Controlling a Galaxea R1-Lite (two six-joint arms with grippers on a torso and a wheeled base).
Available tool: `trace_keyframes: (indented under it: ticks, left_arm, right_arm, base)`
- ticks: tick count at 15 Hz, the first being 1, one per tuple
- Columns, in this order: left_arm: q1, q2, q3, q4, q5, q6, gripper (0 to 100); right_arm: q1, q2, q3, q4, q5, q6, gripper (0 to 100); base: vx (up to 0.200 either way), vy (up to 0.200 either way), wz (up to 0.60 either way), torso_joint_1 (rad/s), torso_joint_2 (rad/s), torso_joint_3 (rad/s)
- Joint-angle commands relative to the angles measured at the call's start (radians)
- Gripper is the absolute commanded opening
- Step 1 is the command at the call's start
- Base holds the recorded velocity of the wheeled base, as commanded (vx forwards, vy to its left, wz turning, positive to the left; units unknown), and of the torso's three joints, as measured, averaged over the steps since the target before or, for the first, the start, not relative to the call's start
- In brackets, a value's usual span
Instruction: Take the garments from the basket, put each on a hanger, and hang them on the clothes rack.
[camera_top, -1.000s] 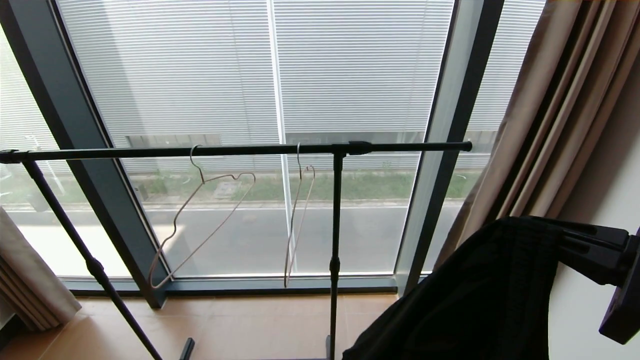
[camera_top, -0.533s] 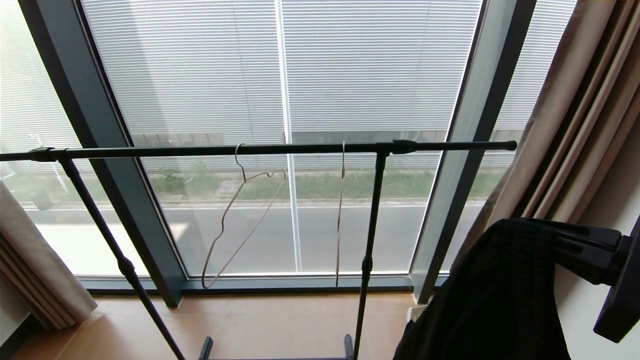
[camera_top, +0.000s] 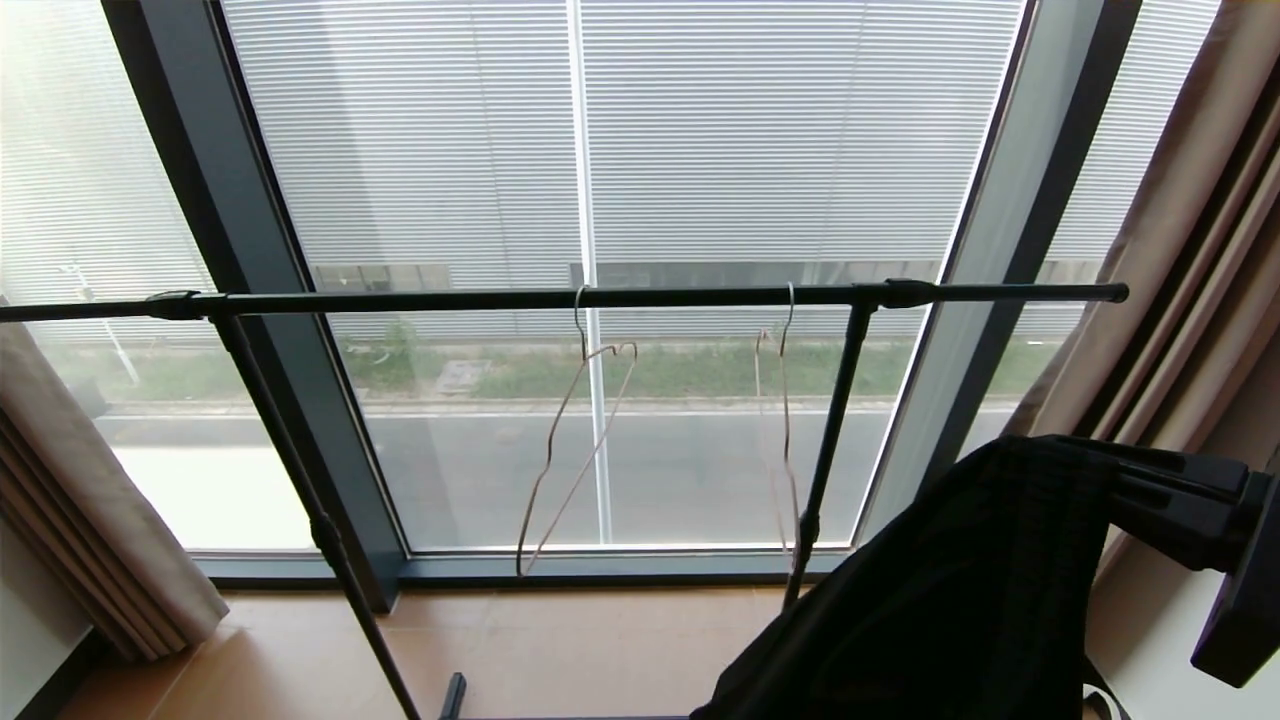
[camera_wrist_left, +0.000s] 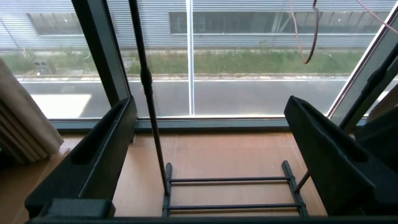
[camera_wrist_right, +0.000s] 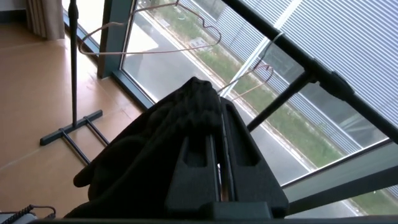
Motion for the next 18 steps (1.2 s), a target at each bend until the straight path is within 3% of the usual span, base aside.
trace_keyframes:
  ticks: [1, 14, 18]
  left_arm:
    - [0.0, 0.0, 0.0, -0.001, 0.001, 0.0, 100]
    - [0.0, 0.0, 0.0, -0.001, 0.001, -0.001, 100]
    - [0.0, 0.0, 0.0, 0.001, 0.001, 0.011, 100]
  right_arm:
    - [0.0, 0.001, 0.0, -0.001, 0.0, 0.0, 0]
    - [0.0, 0.001, 0.006, -0.001, 0.002, -0.002, 0]
    - [0.0, 0.001, 0.006, -0.001, 0.002, -0.002, 0]
  base:
    - [0.0, 0.2, 0.0, 0.007, 0.0, 0.002]
    - [-0.185, 0.015, 0.0, 0.001, 0.0, 0.002]
    - [0.0, 0.0, 0.0, 0.0, 0.0, 0.0]
